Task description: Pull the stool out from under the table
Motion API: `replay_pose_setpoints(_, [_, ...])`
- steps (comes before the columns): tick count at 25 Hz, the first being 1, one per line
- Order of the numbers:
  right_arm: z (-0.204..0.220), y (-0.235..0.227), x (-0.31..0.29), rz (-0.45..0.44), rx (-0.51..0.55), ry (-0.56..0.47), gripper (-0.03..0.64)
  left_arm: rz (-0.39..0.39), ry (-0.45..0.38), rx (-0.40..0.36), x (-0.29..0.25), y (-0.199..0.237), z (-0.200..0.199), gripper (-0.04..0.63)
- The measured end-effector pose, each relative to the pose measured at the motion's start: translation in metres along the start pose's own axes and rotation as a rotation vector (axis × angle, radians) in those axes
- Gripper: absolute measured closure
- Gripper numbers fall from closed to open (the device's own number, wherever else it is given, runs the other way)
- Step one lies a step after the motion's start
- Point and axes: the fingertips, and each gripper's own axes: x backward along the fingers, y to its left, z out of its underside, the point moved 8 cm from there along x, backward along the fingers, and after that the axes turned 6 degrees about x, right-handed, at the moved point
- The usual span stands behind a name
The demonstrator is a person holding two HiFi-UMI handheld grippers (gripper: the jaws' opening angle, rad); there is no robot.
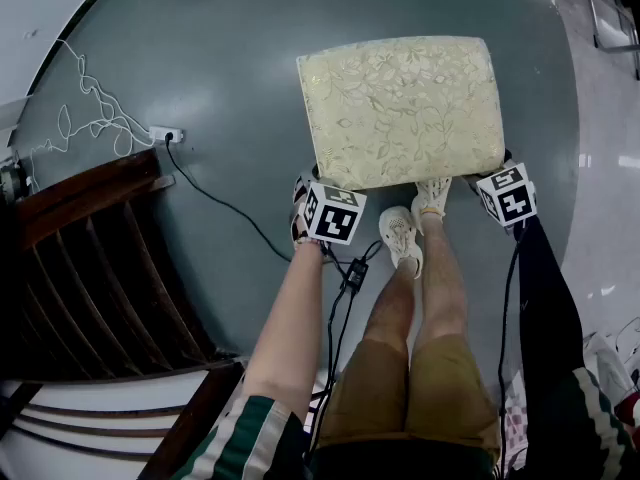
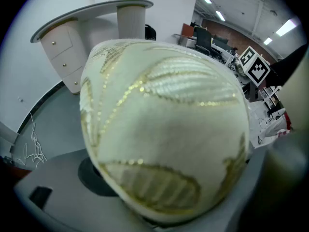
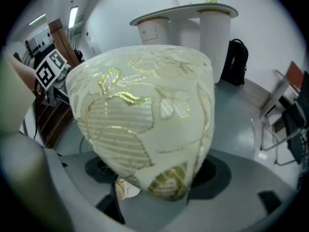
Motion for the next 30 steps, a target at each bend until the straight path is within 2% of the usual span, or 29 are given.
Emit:
replay_pose_setpoints(6, [-0.001, -0.001, 0.006, -0.018, -0.011, 0.026, 0.202, 0.018, 0.041, 0.024, 0.005, -0.004, 0.0, 0.161])
replay_pose_setpoints(19, [-0.003, -0.01, 0.014, -0.031, 0.012, 0.067, 0.207, 0.022, 0.054, 0.077, 0.004, -0.015, 0.001, 0.161])
replay_pose_setpoints(25, [-0.01, -0.014, 0.017, -0.042, 0.028, 0.077, 0.207, 0.021, 0.068, 0.072, 0.007, -0.015, -0.002, 0.161])
replay_pose_setpoints(30, [-0.007, -0.018, 0.023, -0.044, 0.058, 0.082, 0.204, -0.003, 0.067, 0.101, 0.009, -0.027, 0.003, 0.163])
